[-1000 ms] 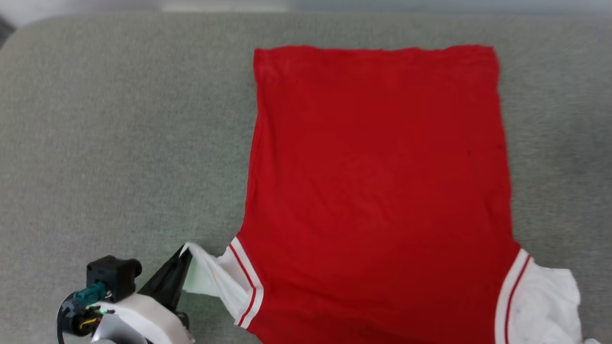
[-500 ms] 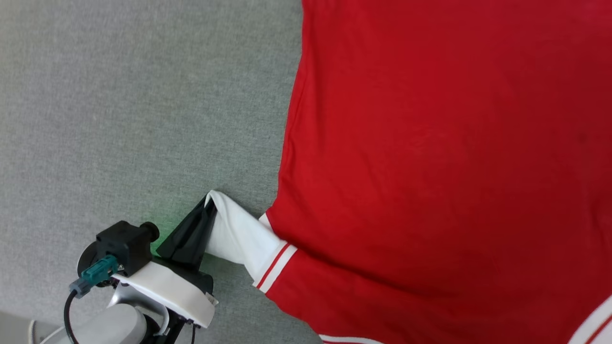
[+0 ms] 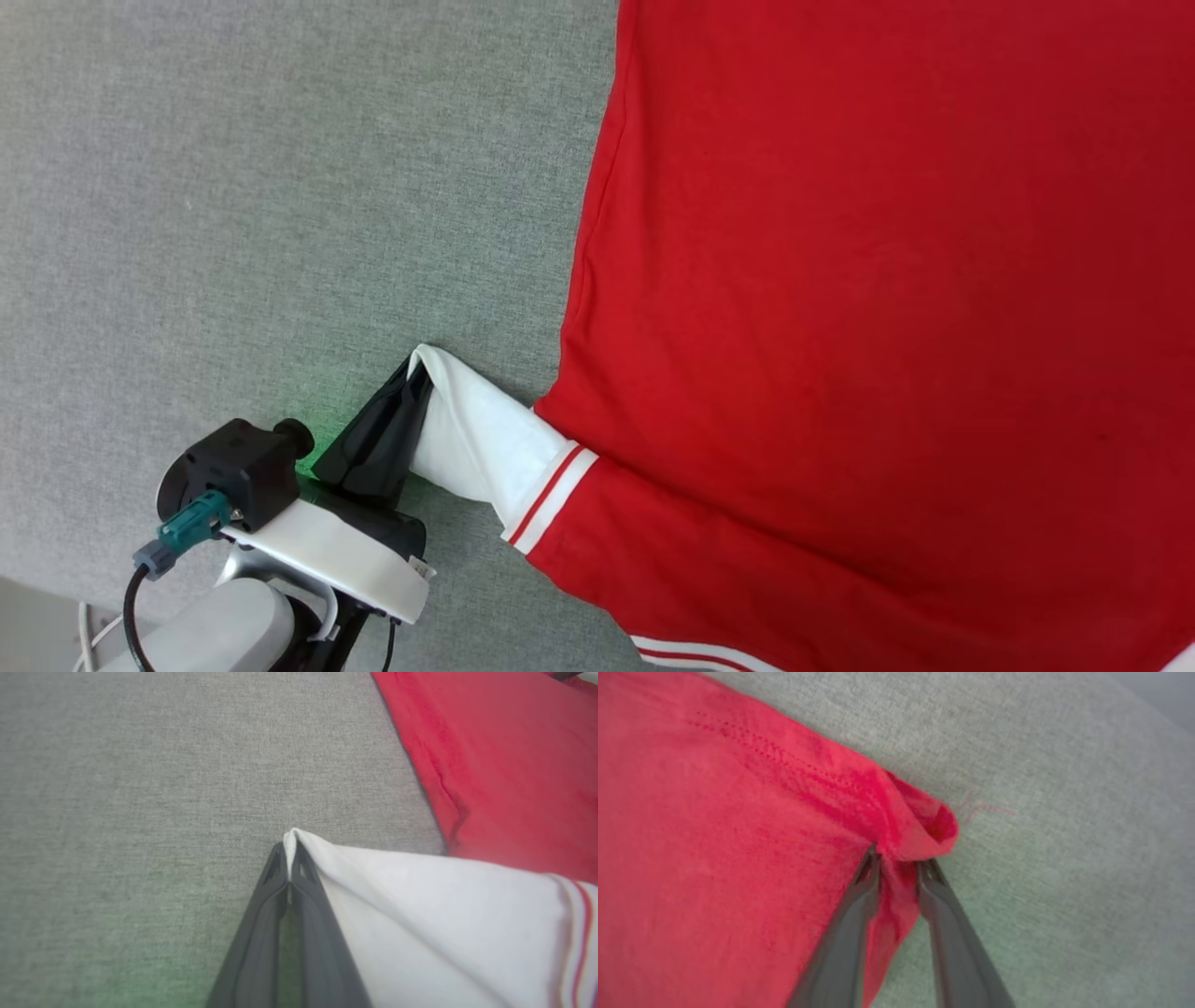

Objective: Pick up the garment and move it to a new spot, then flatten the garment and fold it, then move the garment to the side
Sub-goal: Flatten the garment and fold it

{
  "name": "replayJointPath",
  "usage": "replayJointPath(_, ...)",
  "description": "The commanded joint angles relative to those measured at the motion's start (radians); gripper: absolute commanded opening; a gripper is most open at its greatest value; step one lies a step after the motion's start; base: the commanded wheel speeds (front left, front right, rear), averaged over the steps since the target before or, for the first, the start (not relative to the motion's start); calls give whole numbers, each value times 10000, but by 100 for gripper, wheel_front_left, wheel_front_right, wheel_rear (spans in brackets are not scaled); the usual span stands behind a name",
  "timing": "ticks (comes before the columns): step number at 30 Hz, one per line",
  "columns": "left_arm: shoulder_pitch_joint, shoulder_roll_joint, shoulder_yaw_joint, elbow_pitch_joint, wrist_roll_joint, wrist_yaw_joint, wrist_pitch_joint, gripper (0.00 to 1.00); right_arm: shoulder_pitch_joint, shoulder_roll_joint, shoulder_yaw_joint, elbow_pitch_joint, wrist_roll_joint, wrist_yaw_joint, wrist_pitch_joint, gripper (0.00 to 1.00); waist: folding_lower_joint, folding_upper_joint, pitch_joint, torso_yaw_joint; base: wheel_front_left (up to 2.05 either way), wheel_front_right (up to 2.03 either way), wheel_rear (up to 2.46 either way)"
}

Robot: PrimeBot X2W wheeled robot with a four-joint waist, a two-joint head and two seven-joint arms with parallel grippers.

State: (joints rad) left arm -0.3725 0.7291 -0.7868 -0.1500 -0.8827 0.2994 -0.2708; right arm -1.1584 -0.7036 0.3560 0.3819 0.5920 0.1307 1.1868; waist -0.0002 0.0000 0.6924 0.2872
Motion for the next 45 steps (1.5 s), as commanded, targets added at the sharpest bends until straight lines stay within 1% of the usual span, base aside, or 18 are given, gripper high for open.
replayJointPath(1,130,14,26,285,0,43,117,0,698,-42,219,351,93,-3,-29,0,2,0,-276,-126,0,0,0)
replayJointPath(4,347,48,86,304,-50,112,90,0,458,-18,382,173,151,-2,-371,0,2,0,-765,-348,0,0,0)
replayJointPath(7,539,18,119,246,-85,171,87,0,416,-146,488,13,366,-3,-809,0,2,0,-1347,-550,0,0,0)
replayJointPath(10,842,59,153,247,-189,244,77,0,814,-291,542,-120,802,-3,-1291,0,2,0,-2010,-773,0,0,0)
replayJointPath(11,944,90,155,241,-222,269,78,0,1008,-427,586,-213,929,-3,-1386,0,2,0,-2216,-850,0,0,0)
replayJointPath(16,1594,256,124,328,-463,435,70,0,2726,-1348,1130,-1215,1768,-3,-1857,0,2,0,-3424,-1285,0,0,0)
replayJointPath(19,1978,381,160,313,-615,555,70,0,4004,-2121,1294,-2010,2368,-3,-2118,0,2,0,-4002,-1549,0,0,0)
replayJointPath(22,2355,544,194,310,-698,671,68,0,5360,-2777,1160,-2711,2962,-3,-2512,0,2,0,-4493,-1796,0,0,0)
replayJointPath(25,2679,665,292,224,-819,793,66,0,6829,-3388,1006,-3221,3300,-3,-2886,0,2,0,-4839,-2035,0,0,0)
replayJointPath(29,3029,782,369,113,-893,900,63,0,8864,-3838,701,-3433,3613,-3,-3470,0,2,0,-5127,-2261,0,0,0)
replayJointPath(31,3131,822,406,71,-915,908,62,0,9848,-3856,476,-3359,3731,-3,-3819,0,2,0,-5183,-2334,0,0,0)
replayJointPath(32,3131,822,406,71,-915,908,62,0,9848,-3856,476,-3359,3731,-3,-3819,0,2,0,-5183,-2334,0,0,0)
replayJointPath(33,3179,845,429,53,-911,917,61,0,10351,-3819,421,-3297,3781,-3,-3954,0,2,0,-5197,-2361,0,0,0)
replayJointPath(36,3285,871,461,38,-870,910,60,0,11644,-3522,189,-3035,3837,-3,-4409,0,2,0,-5173,-2418,0,0,0)
replayJointPath(39,3274,883,496,49,-799,882,59,0,12510,-3002,-20,-2718,3803,-3,-4819,0,2,0,-5074,-2447,0,0,0)
replayJointPath(43,3153,856,505,100,-774,827,58,0,12883,-2401,-271,-2594,3681,-3,-5100,0,2,0,-4956,-2460,0,0,0)
replayJointPath(45,3106,856,488,138,-754,806,73,0,12764,-2276,-432,-2686,3577,-3,-5164,0,2,0,-4949,-2474,0,0,0)
